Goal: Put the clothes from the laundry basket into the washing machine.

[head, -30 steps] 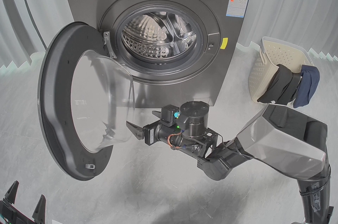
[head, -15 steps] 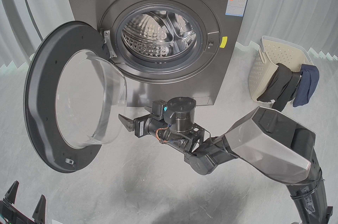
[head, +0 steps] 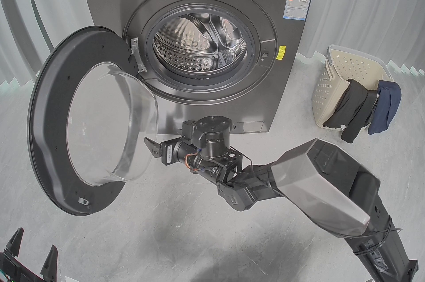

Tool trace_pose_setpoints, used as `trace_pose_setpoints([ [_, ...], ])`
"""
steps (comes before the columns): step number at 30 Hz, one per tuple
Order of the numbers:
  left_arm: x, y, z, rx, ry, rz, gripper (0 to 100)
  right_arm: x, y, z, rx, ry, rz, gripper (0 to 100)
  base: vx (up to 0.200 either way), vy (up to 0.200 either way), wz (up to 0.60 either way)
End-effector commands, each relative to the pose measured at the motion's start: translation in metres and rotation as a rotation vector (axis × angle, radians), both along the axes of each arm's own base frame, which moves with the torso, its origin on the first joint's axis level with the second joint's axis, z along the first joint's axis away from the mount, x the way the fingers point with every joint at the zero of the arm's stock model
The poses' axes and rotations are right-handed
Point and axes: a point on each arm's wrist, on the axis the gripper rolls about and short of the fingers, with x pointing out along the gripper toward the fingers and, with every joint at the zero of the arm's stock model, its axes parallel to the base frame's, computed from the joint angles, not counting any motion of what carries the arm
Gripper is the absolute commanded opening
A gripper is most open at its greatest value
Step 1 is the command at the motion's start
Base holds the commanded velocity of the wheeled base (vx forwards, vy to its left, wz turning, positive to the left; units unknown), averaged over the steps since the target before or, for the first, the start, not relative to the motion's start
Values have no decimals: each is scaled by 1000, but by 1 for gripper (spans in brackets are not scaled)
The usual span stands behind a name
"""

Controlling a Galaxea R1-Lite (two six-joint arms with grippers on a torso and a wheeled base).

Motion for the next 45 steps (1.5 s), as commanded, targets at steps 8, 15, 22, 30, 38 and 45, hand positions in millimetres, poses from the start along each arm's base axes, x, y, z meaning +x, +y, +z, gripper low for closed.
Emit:
trace_pose_setpoints([
  [8,0,0,-5,-1,-2,-1,100,-5,42,-26,-17,14,25,100,0,0,0],
  [15,0,0,-5,-2,-2,-1,100,0,20,24,38,-33,-10,100,0,0,0],
  [22,0,0,-5,-2,-2,-1,100,-9,-45,54,29,-40,-70,100,0,0,0],
  [30,0,0,-5,-2,-2,-1,100,-49,-134,71,-18,-75,-152,100,0,0,0],
  [38,0,0,-5,-2,-2,-1,100,-98,-206,75,-58,-120,-237,100,0,0,0],
  [45,0,0,-5,-1,-2,-1,100,-187,-312,100,-43,-181,-440,100,0,0,0],
])
